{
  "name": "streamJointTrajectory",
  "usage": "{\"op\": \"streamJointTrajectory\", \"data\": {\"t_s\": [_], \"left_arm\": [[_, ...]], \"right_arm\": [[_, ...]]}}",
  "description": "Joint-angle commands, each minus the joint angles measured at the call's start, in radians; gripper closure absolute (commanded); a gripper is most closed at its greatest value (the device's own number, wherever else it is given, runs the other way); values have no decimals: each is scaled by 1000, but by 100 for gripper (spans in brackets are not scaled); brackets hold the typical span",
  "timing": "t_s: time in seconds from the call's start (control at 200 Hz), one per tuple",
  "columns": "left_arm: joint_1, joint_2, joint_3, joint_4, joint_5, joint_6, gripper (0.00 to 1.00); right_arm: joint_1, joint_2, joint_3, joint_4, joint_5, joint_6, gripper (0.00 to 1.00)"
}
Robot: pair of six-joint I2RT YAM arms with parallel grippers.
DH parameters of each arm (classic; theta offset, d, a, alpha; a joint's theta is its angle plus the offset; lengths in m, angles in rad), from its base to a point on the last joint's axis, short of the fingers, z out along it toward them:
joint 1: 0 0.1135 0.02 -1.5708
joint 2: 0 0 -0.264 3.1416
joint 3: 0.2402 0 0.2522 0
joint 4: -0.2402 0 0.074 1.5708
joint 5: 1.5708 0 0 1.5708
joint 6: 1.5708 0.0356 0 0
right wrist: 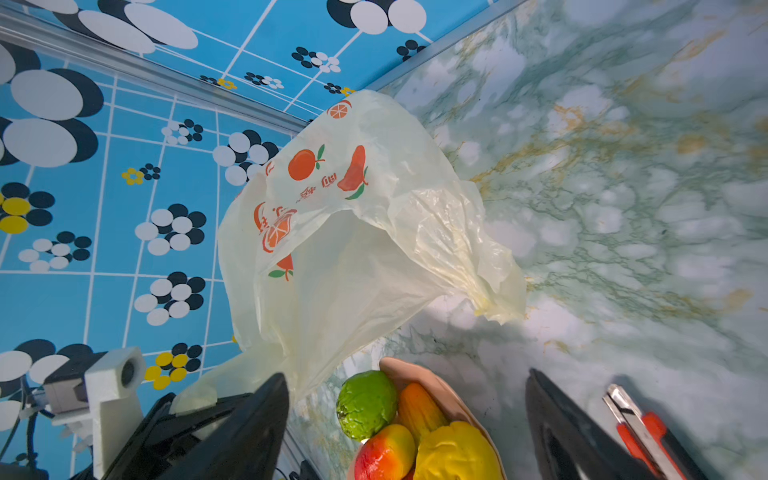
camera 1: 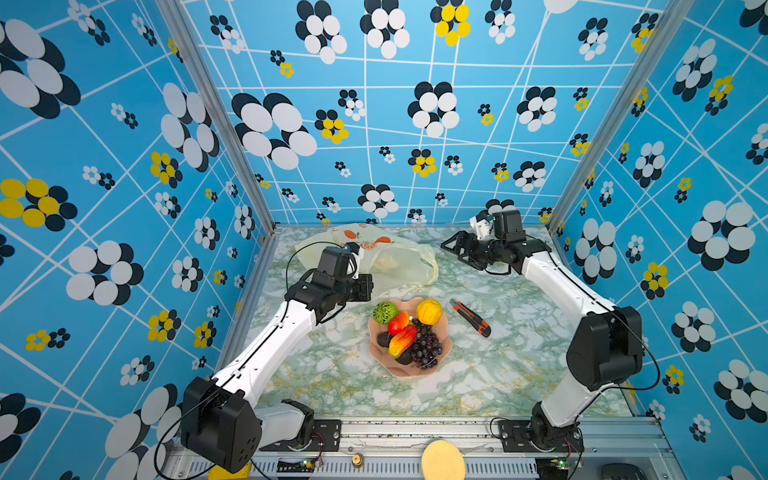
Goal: Place the fruits into the plastic bag
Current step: 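Open the right gripper to release the bag handle and withdraw, then lower the open right gripper over the bowl onto the yellow fruit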
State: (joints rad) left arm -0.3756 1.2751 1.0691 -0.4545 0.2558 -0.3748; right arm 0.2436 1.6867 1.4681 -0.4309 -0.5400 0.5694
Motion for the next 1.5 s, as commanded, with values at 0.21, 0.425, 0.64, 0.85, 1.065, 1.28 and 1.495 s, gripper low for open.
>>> {"op": "streamJointTrajectory", "data": {"t_s": [0.21,0.425,0.64,0.85,1.065,1.28,1.495], "left_arm": [[-8,8,4,14,21,9,100],[-8,13,-8,34,27,4,100],[-8,30,2,36,34,2,100],[-8,21,-5,36,26,2,100],[-9,21,-12,44,31,-7,100],[-9,8,-24,44,25,-9,100],[-10,-7,-31,48,20,-11,100]], "right_arm": [[58,-60,119,-405,200,-215,9],[158,-43,113,-473,286,-226,10],[204,-35,26,-402,300,-164,10],[231,-1,23,-411,308,-163,10],[278,48,28,-410,317,-156,9],[335,109,51,-427,345,-164,10],[355,148,79,-475,405,-189,10]]}}
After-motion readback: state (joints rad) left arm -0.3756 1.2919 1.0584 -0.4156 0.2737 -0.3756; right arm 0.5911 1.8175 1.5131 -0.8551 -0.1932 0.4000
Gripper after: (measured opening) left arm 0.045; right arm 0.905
